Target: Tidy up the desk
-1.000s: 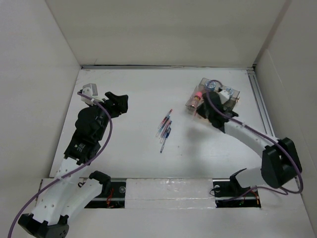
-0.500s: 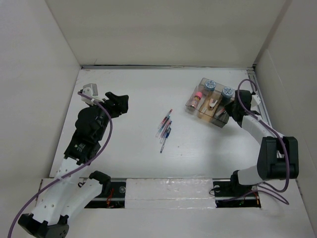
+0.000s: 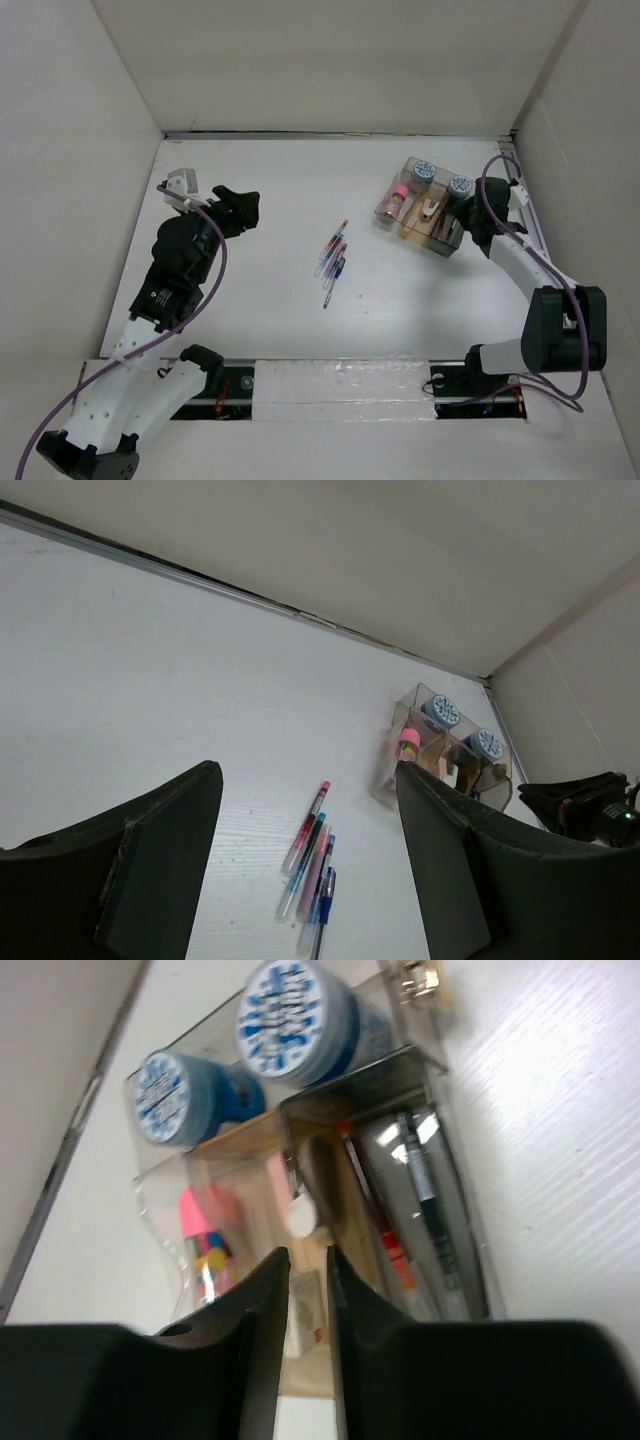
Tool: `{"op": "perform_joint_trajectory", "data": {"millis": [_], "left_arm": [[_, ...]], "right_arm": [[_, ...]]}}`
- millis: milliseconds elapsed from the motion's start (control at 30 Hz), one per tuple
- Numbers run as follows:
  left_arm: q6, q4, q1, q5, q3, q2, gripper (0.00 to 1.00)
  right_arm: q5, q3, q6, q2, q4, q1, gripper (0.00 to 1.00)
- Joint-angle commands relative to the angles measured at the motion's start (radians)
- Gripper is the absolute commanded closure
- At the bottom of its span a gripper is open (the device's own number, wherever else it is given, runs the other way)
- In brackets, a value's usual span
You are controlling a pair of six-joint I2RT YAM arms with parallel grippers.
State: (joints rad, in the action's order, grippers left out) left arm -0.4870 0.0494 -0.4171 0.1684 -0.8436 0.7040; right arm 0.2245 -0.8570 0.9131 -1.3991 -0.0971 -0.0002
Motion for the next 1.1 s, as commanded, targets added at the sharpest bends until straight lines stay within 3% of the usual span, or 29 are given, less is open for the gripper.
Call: {"op": "perform_joint_trajectory", "data": {"millis": [0, 67, 100, 267, 333, 400, 533, 700, 1067], "left_arm": [[0.010, -0.026, 0.005, 0.002, -0.011, -0.003, 0.34], [0.010, -0.034, 0.005, 0.009, -0.008, -0.014, 0.34], [0.010, -0.037, 0.005, 0.014, -0.006, -0.017, 0.34], [0.008, -0.025, 0.005, 0.019, -0.014, 0.006, 0.33], [0.007, -0.034, 0.005, 0.023, -0.012, 0.002, 0.33], [0.007, -0.022, 0.005, 0.016, -0.023, 0.017, 0.33], [0.010, -0.037, 0.005, 0.014, -0.008, 0.000, 0.33], [0.008, -0.028, 0.005, 0.011, -0.015, 0.003, 0.33], [0.008, -0.028, 0.005, 0.013, -0.017, 0.000, 0.33]], "right_arm": [[-0.007, 0.019, 0.001, 0.092, 0.057, 0.081, 0.74], [-0.025, 0.039, -0.005, 0.112, 0.085, 0.219, 0.95], [-0.019, 0.041, -0.002, 0.111, 0.076, 0.273, 1.00], [0.035, -0.010, 0.033, 0.046, -0.025, 0.642, 1.00], [0.058, -0.034, 0.049, -0.004, -0.061, 0.728, 0.91], [0.154, -0.086, 0.076, -0.067, -0.142, 0.872, 0.59], [0.188, -0.117, 0.104, -0.185, -0.157, 0.959, 0.49], [0.225, -0.191, 0.127, -0.302, -0.196, 1.042, 0.54], [0.289, -0.229, 0.153, -0.403, -0.271, 1.042, 0.62]]}}
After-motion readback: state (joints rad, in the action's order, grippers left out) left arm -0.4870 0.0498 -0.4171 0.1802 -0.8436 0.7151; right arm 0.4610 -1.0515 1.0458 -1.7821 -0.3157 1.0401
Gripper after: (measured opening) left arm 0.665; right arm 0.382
